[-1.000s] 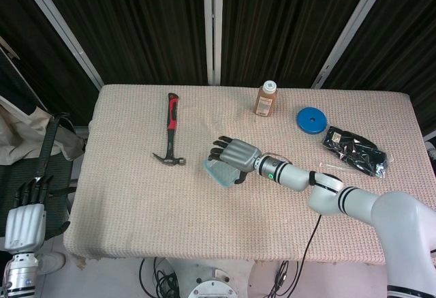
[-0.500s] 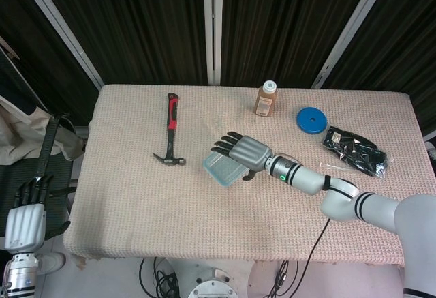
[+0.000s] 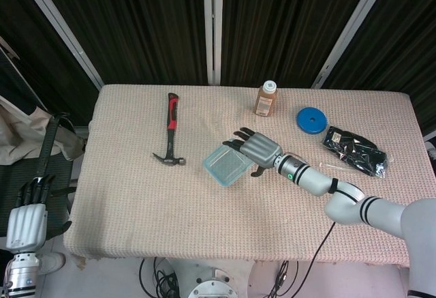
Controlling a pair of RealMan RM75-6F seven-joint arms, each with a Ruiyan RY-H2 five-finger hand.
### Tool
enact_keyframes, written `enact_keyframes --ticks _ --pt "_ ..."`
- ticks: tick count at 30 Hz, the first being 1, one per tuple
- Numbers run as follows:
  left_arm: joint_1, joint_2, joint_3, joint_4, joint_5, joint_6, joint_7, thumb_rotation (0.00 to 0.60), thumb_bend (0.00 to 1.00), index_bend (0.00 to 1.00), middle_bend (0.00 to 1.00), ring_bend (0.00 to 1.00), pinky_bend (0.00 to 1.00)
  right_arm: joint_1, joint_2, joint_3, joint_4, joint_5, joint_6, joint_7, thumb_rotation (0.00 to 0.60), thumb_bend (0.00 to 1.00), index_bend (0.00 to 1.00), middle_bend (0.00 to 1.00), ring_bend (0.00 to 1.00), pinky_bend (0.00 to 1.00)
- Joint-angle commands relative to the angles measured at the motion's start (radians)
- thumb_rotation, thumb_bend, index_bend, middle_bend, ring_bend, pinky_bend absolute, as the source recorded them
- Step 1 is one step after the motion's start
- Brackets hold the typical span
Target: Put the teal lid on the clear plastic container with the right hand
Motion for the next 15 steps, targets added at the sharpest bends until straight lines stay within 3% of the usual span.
enact_keyframes --ticks 1,15 --pt "0.000 -0.001 0.001 0.003 -0.002 -0.002 -0.002 0.600 0.00 0.06 0.04 0.00 0.00 -0.001 -0.018 -0.001 0.020 0.001 -0.014 -0.003 0.600 0.03 0.00 0.20 0.00 0.00" --pt "0.001 -0.008 0.004 0.022 0.000 -0.006 -0.019 0.600 0.00 0.06 0.04 0.00 0.00 -0.019 -0.042 0.000 0.038 -0.015 -0.005 -0.009 0.600 0.03 0.00 0.20 0.00 0.00"
